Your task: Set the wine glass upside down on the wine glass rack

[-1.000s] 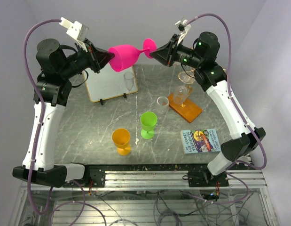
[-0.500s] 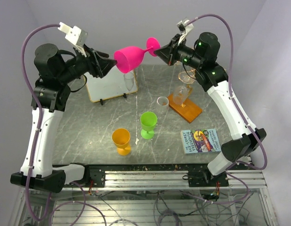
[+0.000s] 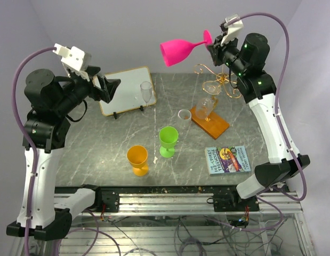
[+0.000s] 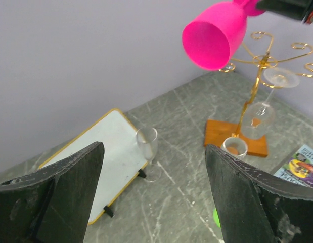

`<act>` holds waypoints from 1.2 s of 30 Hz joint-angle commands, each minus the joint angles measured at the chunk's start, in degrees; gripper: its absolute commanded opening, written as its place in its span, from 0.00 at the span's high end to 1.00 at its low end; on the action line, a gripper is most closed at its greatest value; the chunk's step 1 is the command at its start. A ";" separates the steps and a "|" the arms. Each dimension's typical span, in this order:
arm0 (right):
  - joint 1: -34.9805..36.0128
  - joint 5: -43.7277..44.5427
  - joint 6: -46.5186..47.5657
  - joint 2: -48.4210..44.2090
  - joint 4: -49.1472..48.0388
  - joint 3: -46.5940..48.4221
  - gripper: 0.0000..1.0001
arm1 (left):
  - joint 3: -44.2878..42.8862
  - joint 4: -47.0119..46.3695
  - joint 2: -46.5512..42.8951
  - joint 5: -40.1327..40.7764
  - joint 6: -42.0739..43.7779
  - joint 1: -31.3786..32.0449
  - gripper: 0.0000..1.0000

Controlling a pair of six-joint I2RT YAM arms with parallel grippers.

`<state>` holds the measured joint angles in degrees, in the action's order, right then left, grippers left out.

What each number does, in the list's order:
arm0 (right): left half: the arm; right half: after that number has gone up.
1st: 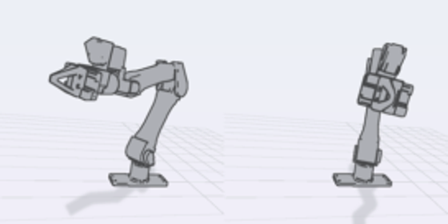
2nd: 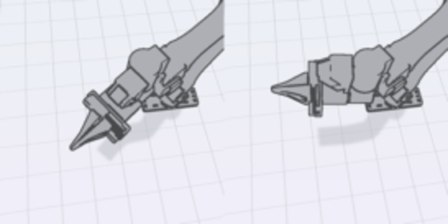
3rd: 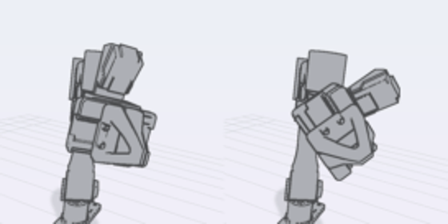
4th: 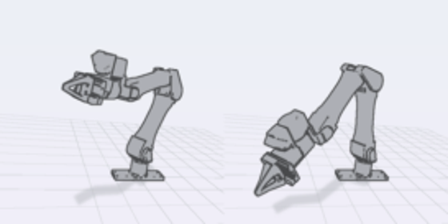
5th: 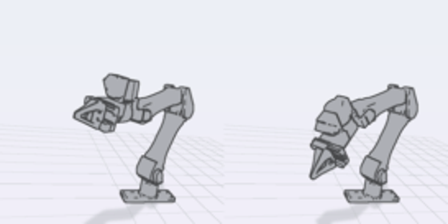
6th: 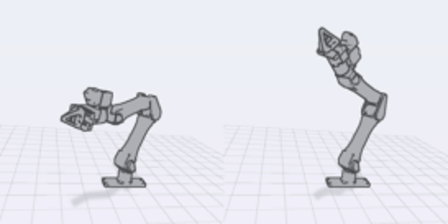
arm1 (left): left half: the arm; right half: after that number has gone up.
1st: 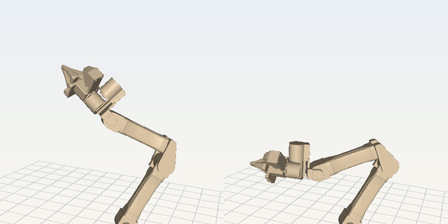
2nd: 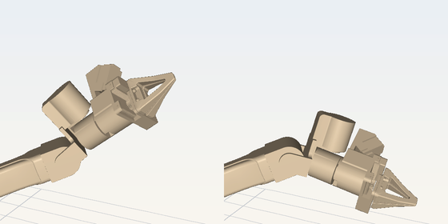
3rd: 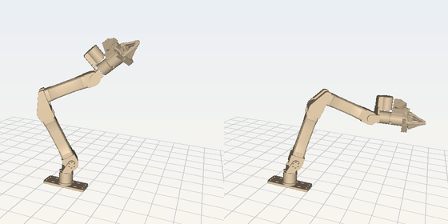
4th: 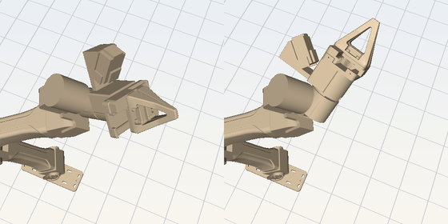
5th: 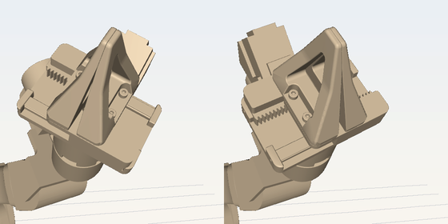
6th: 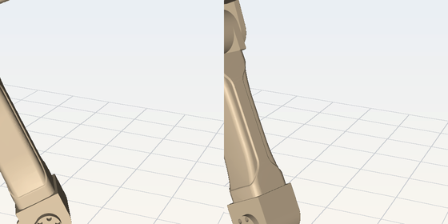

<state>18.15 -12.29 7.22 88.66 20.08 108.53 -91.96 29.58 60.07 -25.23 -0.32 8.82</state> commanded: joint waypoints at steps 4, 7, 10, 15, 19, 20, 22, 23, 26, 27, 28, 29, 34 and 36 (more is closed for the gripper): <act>-0.13 17.21 11.08 2.41 1.90 5.93 1.00 | 2.88 3.47 -2.78 4.84 8.08 -0.82 0.05; -0.09 21.16 13.78 3.60 1.52 6.49 1.00 | 3.70 4.31 -3.09 5.88 9.35 -0.95 0.03; -0.13 23.46 15.43 4.70 1.39 6.87 1.00 | 4.65 4.56 -3.56 5.79 9.91 -1.29 0.00; 0.04 25.79 17.25 6.02 1.09 6.44 1.00 | 5.48 4.75 -4.29 4.96 10.81 -1.52 0.00; 0.45 27.79 19.23 6.75 0.60 4.84 1.00 | 5.27 5.29 -4.42 4.27 11.37 -1.57 0.00; 0.66 28.37 19.88 6.95 0.41 4.32 1.00 | 5.22 5.31 -4.49 4.09 11.39 -1.53 0.00; 1.03 29.39 21.33 7.25 0.08 3.26 1.00 | 5.29 5.25 -4.64 3.98 11.30 -1.54 0.00; 1.14 29.77 21.60 7.36 -0.01 2.86 1.00 | 5.37 5.18 -4.70 3.91 11.30 -1.60 0.00; 1.39 30.12 22.37 7.58 0.06 1.92 1.00 | 5.69 5.05 -4.83 3.89 11.36 -1.61 0.00; 1.55 30.26 22.66 7.62 0.20 1.68 1.00 | 5.78 5.05 -4.83 3.91 11.37 -1.61 0.00; 1.76 30.45 22.90 7.58 0.37 1.28 1.00 | 5.89 5.05 -4.93 3.89 11.51 -1.61 0.00; 2.03 30.79 23.18 7.60 0.35 0.59 1.00 | 5.91 5.00 -4.92 3.88 11.60 -1.61 0.00; 2.26 32.79 24.51 7.62 0.20 -1.49 1.00 | 6.09 4.61 -5.12 3.60 11.50 -1.61 0.00; 2.33 33.46 25.00 7.74 0.33 -2.08 1.00 | 6.02 4.61 -5.06 3.25 11.47 -1.61 0.00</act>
<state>20.27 18.31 30.11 95.79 20.80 107.61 -86.39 35.07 55.64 -20.80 10.70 7.70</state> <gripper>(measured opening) 0.018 0.998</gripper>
